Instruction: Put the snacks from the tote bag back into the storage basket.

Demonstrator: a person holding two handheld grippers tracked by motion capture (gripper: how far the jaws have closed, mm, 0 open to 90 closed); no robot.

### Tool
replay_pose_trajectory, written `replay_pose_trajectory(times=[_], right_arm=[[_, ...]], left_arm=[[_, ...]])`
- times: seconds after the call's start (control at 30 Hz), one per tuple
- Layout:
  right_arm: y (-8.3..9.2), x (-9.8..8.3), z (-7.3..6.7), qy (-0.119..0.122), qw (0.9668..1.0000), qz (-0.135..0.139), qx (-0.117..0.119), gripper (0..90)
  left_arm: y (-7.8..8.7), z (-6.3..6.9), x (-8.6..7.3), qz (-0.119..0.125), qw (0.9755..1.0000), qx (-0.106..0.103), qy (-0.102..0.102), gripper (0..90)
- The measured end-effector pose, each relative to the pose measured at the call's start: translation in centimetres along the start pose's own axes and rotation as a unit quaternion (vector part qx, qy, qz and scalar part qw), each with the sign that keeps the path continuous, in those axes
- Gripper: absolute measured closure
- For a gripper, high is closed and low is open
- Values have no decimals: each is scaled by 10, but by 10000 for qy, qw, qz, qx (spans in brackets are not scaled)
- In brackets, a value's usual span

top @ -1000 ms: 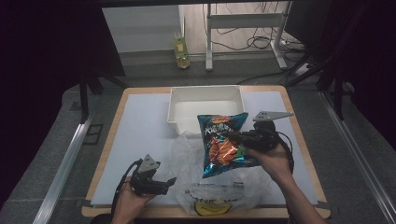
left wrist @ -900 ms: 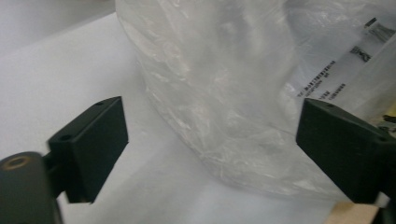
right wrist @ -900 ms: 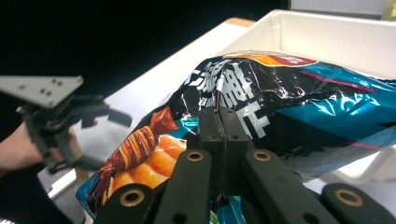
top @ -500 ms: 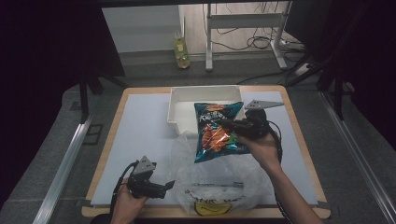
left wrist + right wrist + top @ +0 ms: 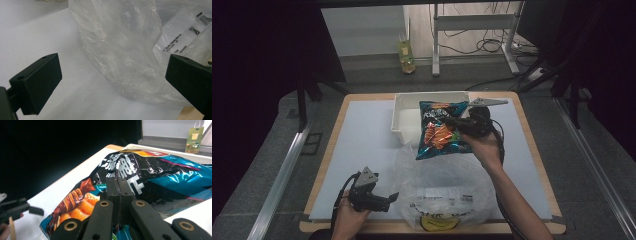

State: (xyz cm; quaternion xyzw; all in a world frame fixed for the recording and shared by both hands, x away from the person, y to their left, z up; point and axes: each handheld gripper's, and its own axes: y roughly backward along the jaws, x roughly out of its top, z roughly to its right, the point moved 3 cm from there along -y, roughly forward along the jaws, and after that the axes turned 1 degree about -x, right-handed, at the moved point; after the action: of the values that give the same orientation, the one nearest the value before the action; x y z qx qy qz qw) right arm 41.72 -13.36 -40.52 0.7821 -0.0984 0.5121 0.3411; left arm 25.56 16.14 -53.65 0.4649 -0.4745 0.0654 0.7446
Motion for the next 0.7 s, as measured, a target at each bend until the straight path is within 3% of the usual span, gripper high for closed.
replay_pose_trajectory(times=[0.7], right_arm=[[-62, 23, 28, 74, 9991, 265, -315, 899]], left_arm=[[-4, 4, 0, -87, 9998, -50, -169, 5]])
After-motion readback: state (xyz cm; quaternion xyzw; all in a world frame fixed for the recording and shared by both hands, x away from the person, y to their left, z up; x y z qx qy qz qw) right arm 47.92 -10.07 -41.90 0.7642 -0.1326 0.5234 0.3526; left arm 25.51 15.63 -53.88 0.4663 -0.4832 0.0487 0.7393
